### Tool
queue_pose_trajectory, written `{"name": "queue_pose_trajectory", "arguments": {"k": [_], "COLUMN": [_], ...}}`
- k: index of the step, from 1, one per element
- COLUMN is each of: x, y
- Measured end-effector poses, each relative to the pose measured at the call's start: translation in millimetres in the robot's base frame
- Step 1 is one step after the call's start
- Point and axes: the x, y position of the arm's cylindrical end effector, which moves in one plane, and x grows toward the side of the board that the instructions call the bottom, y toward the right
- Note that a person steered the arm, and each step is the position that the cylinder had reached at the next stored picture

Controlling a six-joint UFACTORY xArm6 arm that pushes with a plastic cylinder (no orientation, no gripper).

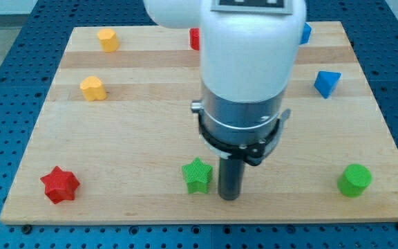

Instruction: Push the green circle slightly right and down

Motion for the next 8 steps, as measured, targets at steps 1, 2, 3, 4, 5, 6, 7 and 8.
{"name": "queue_pose_trajectory", "arguments": {"k": [1,2,3,4,5,6,7,8], "x": [-11.6,-28.1,-36.6,-36.6,-36.6,-40.1,-51.1,-51.1], "y": [-38.1,-43.6,-67.1,-97.2,-126.2,-155.8,-163.0,-163.2]}}
